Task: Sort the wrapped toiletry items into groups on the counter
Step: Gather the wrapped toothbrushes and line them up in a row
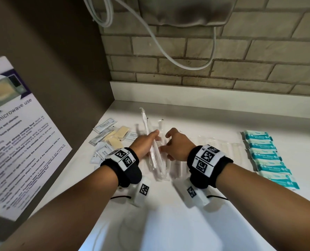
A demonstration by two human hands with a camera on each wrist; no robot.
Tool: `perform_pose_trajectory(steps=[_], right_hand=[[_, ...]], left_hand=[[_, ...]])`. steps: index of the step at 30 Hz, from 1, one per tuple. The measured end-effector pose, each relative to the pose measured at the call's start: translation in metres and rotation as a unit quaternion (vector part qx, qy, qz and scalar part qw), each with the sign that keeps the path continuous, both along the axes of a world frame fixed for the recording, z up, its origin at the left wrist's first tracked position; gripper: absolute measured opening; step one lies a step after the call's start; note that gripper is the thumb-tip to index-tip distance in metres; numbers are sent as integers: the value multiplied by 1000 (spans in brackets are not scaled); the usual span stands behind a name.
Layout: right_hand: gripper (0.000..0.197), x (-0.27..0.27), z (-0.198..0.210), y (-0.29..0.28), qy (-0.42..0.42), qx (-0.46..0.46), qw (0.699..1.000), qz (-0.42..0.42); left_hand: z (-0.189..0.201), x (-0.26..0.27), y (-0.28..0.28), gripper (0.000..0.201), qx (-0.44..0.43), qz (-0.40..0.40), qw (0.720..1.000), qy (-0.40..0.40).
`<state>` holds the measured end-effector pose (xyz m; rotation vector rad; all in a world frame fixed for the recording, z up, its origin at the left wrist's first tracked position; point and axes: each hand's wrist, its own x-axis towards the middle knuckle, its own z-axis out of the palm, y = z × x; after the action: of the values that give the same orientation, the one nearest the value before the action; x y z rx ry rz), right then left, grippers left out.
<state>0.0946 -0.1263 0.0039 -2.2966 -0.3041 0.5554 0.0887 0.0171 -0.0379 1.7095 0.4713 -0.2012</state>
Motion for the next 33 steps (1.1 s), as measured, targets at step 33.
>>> perform_pose_trajectory(steps=[33], right_hand=[[52, -2, -19, 27, -197, -319, 915, 151]], left_hand=[[-17, 9, 34, 17, 188, -15, 982, -14]])
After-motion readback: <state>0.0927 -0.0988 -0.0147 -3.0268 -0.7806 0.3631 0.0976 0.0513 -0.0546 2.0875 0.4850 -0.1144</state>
